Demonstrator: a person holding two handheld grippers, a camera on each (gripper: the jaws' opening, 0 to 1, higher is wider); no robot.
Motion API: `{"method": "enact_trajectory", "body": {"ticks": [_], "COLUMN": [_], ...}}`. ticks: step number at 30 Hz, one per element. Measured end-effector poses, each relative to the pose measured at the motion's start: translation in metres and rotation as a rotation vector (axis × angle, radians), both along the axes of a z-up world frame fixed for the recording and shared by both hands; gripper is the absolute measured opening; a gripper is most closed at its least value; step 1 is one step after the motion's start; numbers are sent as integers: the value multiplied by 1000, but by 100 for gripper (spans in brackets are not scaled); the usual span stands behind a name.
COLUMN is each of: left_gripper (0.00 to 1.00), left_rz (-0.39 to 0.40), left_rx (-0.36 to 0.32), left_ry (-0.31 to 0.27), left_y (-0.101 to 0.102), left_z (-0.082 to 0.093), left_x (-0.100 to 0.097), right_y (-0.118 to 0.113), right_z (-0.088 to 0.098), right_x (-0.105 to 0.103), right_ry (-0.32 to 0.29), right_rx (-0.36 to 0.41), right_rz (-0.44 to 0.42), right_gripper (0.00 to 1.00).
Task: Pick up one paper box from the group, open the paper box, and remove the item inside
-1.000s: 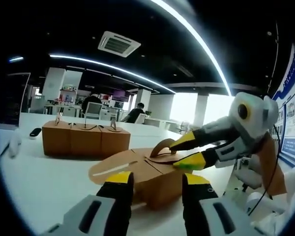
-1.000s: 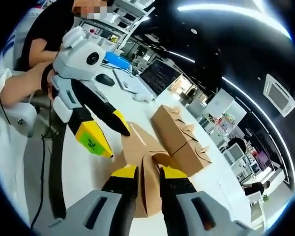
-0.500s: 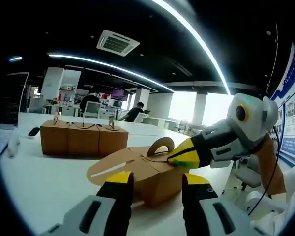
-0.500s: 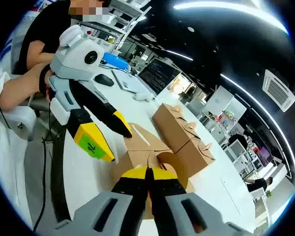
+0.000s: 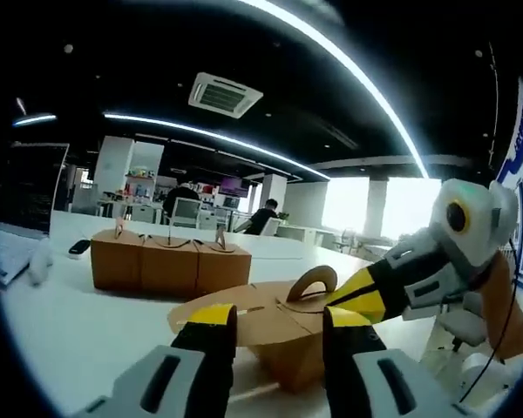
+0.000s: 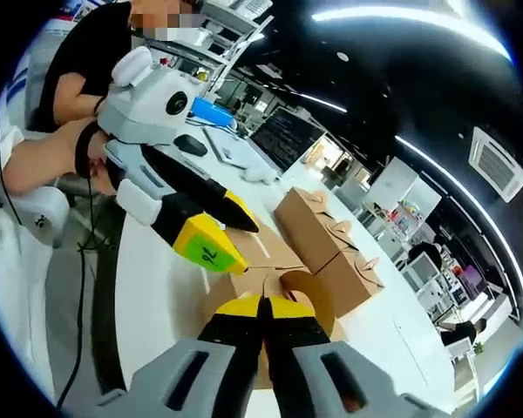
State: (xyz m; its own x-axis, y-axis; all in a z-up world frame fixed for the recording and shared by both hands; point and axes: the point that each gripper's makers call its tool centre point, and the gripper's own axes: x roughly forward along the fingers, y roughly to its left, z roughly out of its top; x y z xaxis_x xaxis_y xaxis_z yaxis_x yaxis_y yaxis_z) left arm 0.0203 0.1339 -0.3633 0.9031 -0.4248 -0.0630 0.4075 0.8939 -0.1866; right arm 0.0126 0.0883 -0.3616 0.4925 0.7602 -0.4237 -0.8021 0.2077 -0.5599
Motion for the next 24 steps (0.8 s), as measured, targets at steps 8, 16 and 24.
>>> {"method": "enact_trajectory", "body": {"ticks": [8,16,24], "left_gripper": [39,36,37], "left_rz": [24,15,8], "left_rx": [-11,17,2], "left_ry": [21,19,26], "left_y": [-1,-3,-3], "left_z": [-6,-5,-6], "left_x": [3,1,1], "right_y": [0,-3,0], "right_z": [1,7,8], "right_x": [0,7,6], "right_ry": [-9,-38,-151], "right_rx": [0,-3,-85], "right_rz": [3,-28,-26], "right_gripper": [3,13,15]}}
